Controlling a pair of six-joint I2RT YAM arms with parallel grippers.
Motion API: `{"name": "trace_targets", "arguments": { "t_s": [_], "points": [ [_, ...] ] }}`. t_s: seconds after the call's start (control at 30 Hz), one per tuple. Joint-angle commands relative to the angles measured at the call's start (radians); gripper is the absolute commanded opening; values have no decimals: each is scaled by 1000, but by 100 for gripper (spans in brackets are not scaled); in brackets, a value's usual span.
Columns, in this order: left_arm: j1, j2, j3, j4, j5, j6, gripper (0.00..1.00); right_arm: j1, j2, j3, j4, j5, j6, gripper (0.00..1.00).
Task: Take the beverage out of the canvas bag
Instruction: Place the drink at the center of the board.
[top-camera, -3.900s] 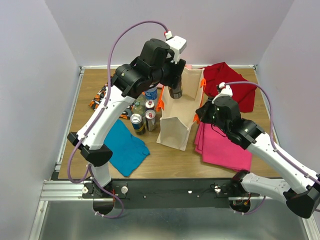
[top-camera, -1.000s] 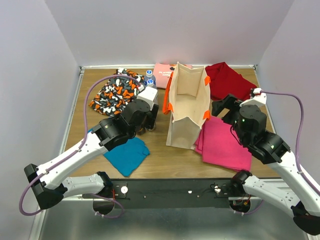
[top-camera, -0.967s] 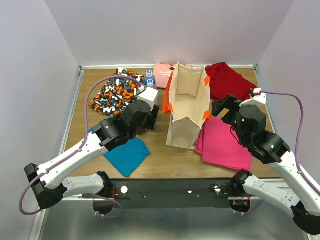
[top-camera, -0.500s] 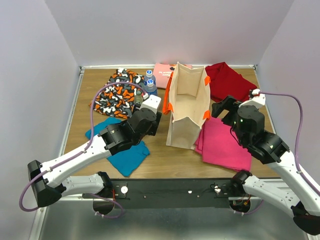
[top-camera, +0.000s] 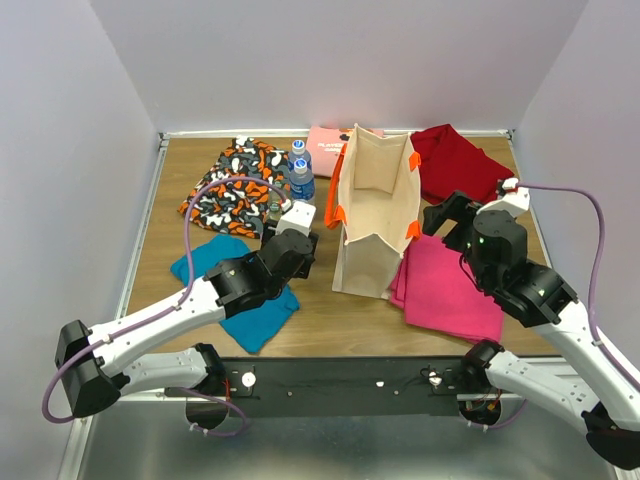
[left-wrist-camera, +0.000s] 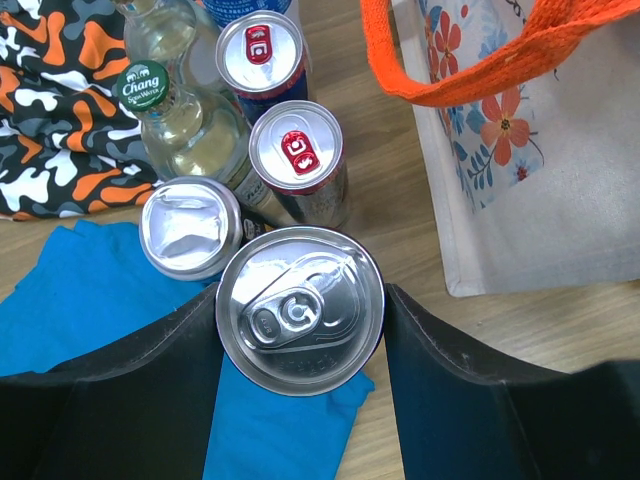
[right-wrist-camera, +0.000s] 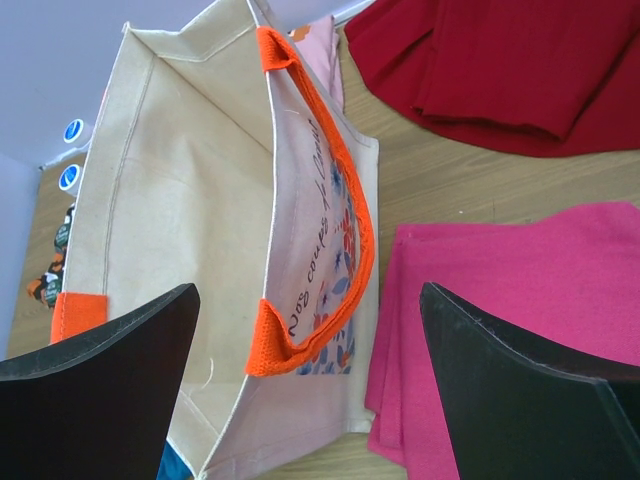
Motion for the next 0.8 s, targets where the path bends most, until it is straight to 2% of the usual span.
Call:
{"name": "trace_targets", "arguments": {
  "t_s": [0.0, 0.23, 0.4, 0.77],
  "points": [
    [-5, -24, -11, 131, -68, -41, 0, -2, 9, -20, -7, 28, 12, 100],
    [-3, 16, -26, 165, -59, -42, 0, -4, 7, -26, -12, 30, 10, 100],
    [38, 36, -31, 184, 17, -29, 0, -4, 4, -29, -14, 31, 13, 100],
    [78, 28, -109, 217, 44, -39, 0, -4, -5, -36, -26, 39, 24, 100]
  ]
}}
